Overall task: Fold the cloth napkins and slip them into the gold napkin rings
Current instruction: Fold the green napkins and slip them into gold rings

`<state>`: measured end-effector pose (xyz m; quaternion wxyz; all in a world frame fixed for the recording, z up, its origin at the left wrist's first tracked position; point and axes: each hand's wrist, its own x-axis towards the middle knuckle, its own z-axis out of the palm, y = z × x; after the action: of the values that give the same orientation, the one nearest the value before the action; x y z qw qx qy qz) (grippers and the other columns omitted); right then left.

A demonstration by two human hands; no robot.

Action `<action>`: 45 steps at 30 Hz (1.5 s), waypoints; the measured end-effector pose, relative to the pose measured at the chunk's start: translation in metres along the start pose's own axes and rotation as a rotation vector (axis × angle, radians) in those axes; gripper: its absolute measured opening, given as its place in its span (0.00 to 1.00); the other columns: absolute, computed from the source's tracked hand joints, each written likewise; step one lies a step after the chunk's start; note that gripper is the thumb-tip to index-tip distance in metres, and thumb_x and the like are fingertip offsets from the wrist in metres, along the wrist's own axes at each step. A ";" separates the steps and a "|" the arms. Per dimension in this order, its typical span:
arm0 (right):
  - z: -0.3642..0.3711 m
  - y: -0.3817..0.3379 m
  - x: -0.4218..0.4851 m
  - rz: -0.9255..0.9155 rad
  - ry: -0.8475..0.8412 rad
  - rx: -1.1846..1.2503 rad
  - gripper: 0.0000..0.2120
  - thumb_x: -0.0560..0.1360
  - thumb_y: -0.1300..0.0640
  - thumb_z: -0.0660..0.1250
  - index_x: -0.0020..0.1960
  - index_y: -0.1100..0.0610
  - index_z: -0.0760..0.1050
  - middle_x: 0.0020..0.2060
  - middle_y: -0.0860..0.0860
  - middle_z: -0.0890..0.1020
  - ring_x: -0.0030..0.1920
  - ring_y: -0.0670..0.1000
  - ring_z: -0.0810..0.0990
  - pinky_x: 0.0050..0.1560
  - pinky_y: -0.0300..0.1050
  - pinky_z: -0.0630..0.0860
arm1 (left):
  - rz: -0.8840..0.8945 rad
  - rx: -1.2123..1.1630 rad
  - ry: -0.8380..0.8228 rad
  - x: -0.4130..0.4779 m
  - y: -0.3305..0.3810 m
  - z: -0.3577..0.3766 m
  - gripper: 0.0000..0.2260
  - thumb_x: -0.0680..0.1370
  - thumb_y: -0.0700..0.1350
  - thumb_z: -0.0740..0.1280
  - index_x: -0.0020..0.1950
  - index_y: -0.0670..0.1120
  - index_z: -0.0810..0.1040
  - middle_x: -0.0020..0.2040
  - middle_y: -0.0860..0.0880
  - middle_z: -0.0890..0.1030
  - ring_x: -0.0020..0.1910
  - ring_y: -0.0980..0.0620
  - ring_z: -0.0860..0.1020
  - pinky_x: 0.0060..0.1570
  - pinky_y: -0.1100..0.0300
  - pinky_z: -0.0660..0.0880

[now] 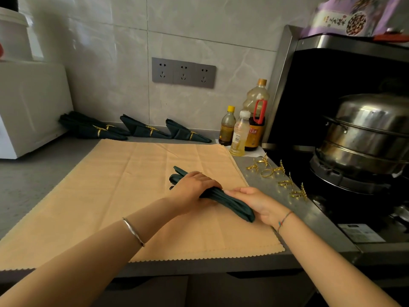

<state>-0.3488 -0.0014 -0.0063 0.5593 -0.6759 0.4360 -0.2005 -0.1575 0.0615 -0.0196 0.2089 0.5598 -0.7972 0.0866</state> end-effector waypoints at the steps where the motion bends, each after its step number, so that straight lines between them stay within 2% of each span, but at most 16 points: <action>1: -0.004 0.001 -0.002 -0.018 0.012 -0.013 0.14 0.72 0.49 0.70 0.50 0.59 0.79 0.41 0.51 0.82 0.41 0.46 0.79 0.38 0.35 0.73 | -0.009 0.005 -0.027 0.004 0.002 -0.001 0.14 0.78 0.46 0.67 0.63 0.50 0.76 0.57 0.52 0.81 0.57 0.50 0.77 0.62 0.60 0.64; 4: -0.026 0.007 -0.013 -0.186 0.181 -0.094 0.10 0.75 0.51 0.68 0.47 0.58 0.78 0.37 0.47 0.81 0.38 0.44 0.78 0.36 0.33 0.71 | -0.018 0.086 -0.141 0.018 0.013 -0.010 0.14 0.80 0.47 0.64 0.65 0.53 0.73 0.56 0.53 0.81 0.54 0.51 0.76 0.59 0.60 0.65; 7: -0.058 0.024 -0.019 -0.415 0.529 -0.167 0.11 0.73 0.53 0.70 0.41 0.61 0.74 0.33 0.50 0.75 0.35 0.48 0.72 0.37 0.39 0.67 | -0.027 0.144 -0.224 0.034 0.022 -0.021 0.14 0.80 0.51 0.62 0.66 0.53 0.73 0.55 0.52 0.80 0.53 0.50 0.76 0.56 0.59 0.67; 10: -0.088 0.046 -0.018 -0.492 0.816 -0.368 0.12 0.69 0.56 0.74 0.48 0.57 0.73 0.44 0.50 0.72 0.41 0.49 0.72 0.42 0.41 0.70 | -0.044 0.193 -0.286 0.048 0.027 -0.027 0.15 0.80 0.55 0.61 0.64 0.51 0.74 0.55 0.50 0.80 0.52 0.50 0.76 0.47 0.58 0.70; 12: -0.106 0.060 -0.012 -0.409 0.875 -0.473 0.22 0.68 0.55 0.76 0.57 0.57 0.72 0.56 0.54 0.72 0.55 0.54 0.73 0.54 0.51 0.73 | -0.054 0.253 -0.327 0.054 0.031 -0.028 0.16 0.80 0.56 0.60 0.64 0.50 0.74 0.55 0.49 0.80 0.52 0.50 0.76 0.46 0.58 0.71; 14: -0.119 0.070 -0.006 -0.285 0.826 -0.502 0.29 0.69 0.53 0.75 0.66 0.58 0.69 0.64 0.57 0.70 0.64 0.57 0.70 0.62 0.56 0.70 | -0.053 0.296 -0.345 0.058 0.035 -0.027 0.17 0.80 0.56 0.60 0.65 0.50 0.73 0.56 0.49 0.80 0.53 0.49 0.76 0.47 0.58 0.72; 16: -0.126 0.077 -0.001 -0.162 0.745 -0.489 0.32 0.70 0.50 0.73 0.70 0.59 0.66 0.67 0.58 0.70 0.66 0.59 0.70 0.63 0.56 0.69 | -0.051 0.320 -0.343 0.059 0.039 -0.025 0.17 0.80 0.56 0.60 0.67 0.51 0.72 0.57 0.49 0.79 0.54 0.49 0.76 0.45 0.59 0.70; 19: -0.127 0.079 0.001 -0.113 0.700 -0.508 0.25 0.73 0.50 0.70 0.66 0.59 0.71 0.61 0.57 0.77 0.60 0.60 0.75 0.57 0.53 0.73 | -0.047 0.350 -0.344 0.060 0.043 -0.025 0.17 0.81 0.55 0.59 0.67 0.51 0.72 0.57 0.50 0.79 0.54 0.49 0.76 0.44 0.60 0.68; 23: -0.126 0.076 0.000 -0.126 0.740 -0.476 0.17 0.73 0.52 0.71 0.59 0.58 0.77 0.53 0.56 0.81 0.54 0.58 0.78 0.53 0.51 0.75 | -0.078 0.373 -0.338 0.058 0.042 -0.029 0.17 0.81 0.55 0.58 0.68 0.51 0.72 0.58 0.49 0.79 0.54 0.49 0.76 0.45 0.61 0.67; 26: -0.117 0.073 -0.005 -0.190 0.674 -0.471 0.19 0.72 0.54 0.72 0.61 0.57 0.75 0.54 0.52 0.80 0.56 0.54 0.78 0.52 0.47 0.74 | -0.093 0.389 -0.359 0.054 0.040 -0.032 0.17 0.81 0.55 0.59 0.68 0.51 0.72 0.58 0.49 0.79 0.54 0.49 0.76 0.45 0.61 0.68; 31: -0.076 0.038 -0.017 -0.390 0.325 -0.612 0.25 0.71 0.56 0.73 0.65 0.50 0.69 0.57 0.42 0.74 0.58 0.41 0.70 0.57 0.39 0.65 | -0.097 0.437 -0.372 0.043 0.035 -0.040 0.17 0.81 0.55 0.58 0.67 0.51 0.72 0.57 0.50 0.79 0.54 0.49 0.76 0.45 0.61 0.66; 35: -0.047 0.014 -0.014 -0.464 0.232 -0.719 0.25 0.70 0.55 0.74 0.65 0.48 0.71 0.59 0.42 0.76 0.59 0.41 0.73 0.60 0.38 0.69 | -0.098 0.473 -0.382 0.035 0.038 -0.044 0.17 0.81 0.55 0.58 0.67 0.51 0.72 0.56 0.50 0.79 0.53 0.49 0.76 0.43 0.61 0.65; 38: -0.030 0.000 -0.010 -0.509 0.143 -0.709 0.24 0.69 0.55 0.75 0.63 0.48 0.72 0.57 0.42 0.78 0.55 0.39 0.74 0.51 0.26 0.67 | -0.084 0.517 -0.380 0.031 0.039 -0.048 0.16 0.82 0.55 0.57 0.66 0.51 0.72 0.55 0.49 0.79 0.52 0.48 0.77 0.42 0.59 0.64; 39: -0.022 -0.005 -0.008 -0.522 0.119 -0.684 0.24 0.68 0.55 0.75 0.62 0.48 0.73 0.56 0.42 0.79 0.54 0.39 0.75 0.49 0.25 0.67 | -0.086 0.522 -0.374 0.028 0.038 -0.050 0.16 0.82 0.55 0.57 0.66 0.51 0.72 0.55 0.49 0.79 0.52 0.47 0.77 0.42 0.59 0.64; 42: -0.002 -0.007 -0.002 -0.558 0.085 -0.667 0.23 0.68 0.55 0.76 0.60 0.48 0.72 0.54 0.44 0.80 0.54 0.43 0.78 0.53 0.34 0.73 | -0.150 0.478 -0.370 0.022 0.037 -0.051 0.17 0.81 0.56 0.58 0.65 0.49 0.73 0.57 0.48 0.79 0.53 0.47 0.76 0.41 0.59 0.65; 45: 0.004 -0.002 0.006 -0.567 0.091 -0.659 0.24 0.67 0.51 0.76 0.60 0.47 0.72 0.54 0.44 0.81 0.54 0.45 0.78 0.56 0.40 0.75 | -0.238 0.373 -0.326 0.013 0.028 -0.053 0.20 0.79 0.59 0.61 0.68 0.51 0.72 0.59 0.49 0.78 0.56 0.49 0.76 0.44 0.61 0.67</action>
<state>-0.3418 -0.0034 -0.0068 0.2168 -0.9017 0.2981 -0.2260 -0.1746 0.0799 0.0361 -0.0202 0.6849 -0.7192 0.1154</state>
